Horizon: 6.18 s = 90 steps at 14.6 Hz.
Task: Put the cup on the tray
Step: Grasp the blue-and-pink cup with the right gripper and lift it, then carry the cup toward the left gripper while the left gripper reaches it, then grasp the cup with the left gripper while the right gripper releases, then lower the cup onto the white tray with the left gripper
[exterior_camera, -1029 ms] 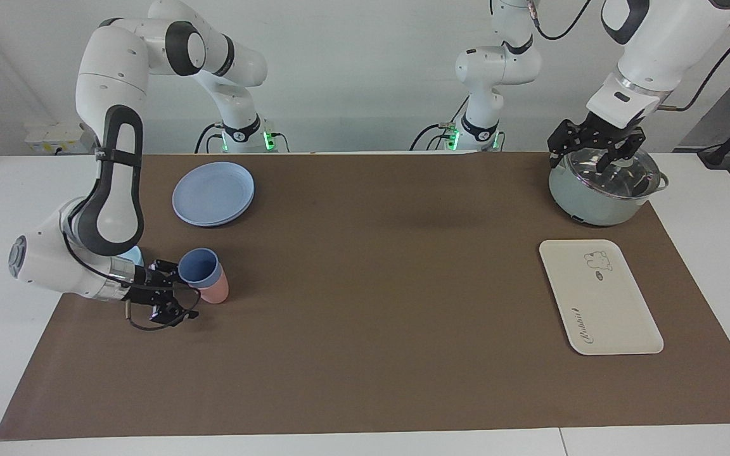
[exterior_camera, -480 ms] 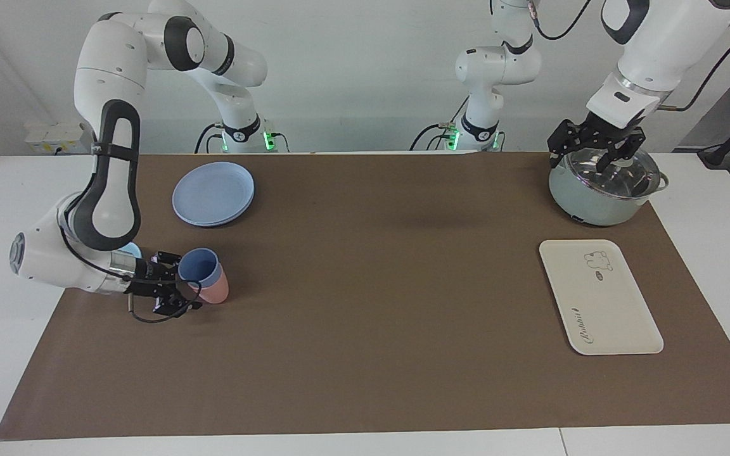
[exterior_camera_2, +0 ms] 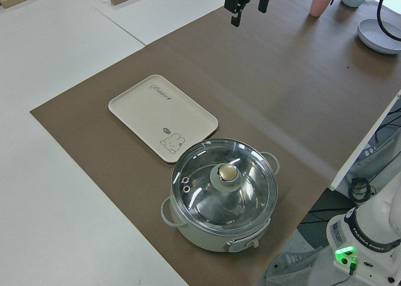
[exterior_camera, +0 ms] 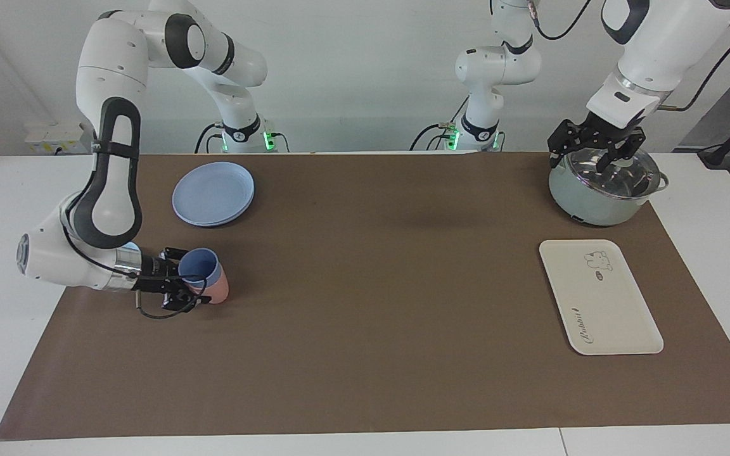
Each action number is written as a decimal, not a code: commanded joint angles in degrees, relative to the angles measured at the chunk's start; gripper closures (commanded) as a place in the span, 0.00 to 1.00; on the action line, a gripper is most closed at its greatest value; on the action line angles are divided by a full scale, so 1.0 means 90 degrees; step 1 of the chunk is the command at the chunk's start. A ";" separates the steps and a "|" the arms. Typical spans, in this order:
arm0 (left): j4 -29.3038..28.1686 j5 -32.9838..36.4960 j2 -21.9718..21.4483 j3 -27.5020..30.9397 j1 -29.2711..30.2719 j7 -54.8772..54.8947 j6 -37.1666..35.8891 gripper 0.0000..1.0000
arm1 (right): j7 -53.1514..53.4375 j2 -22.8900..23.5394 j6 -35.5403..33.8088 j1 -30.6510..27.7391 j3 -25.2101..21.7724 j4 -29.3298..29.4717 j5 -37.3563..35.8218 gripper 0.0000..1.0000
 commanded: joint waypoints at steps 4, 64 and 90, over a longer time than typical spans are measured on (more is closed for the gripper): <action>-0.0151 -0.0089 -0.0152 -0.0020 0.0049 -0.0027 0.0023 0.00 | 0.0015 -0.0356 0.0027 0.0000 0.0075 -0.0575 0.0560 0.84; -0.0612 -0.1525 0.0572 -0.0177 -0.3369 -0.6834 0.4372 1.00 | 0.3316 -0.1694 0.2966 0.3166 0.0016 -0.0928 0.0413 1.00; -0.2388 -0.1876 0.1577 -0.0128 0.2334 0.1066 0.5404 0.96 | 0.0367 -0.1372 0.2175 -0.0244 0.0026 -0.2412 0.2318 1.00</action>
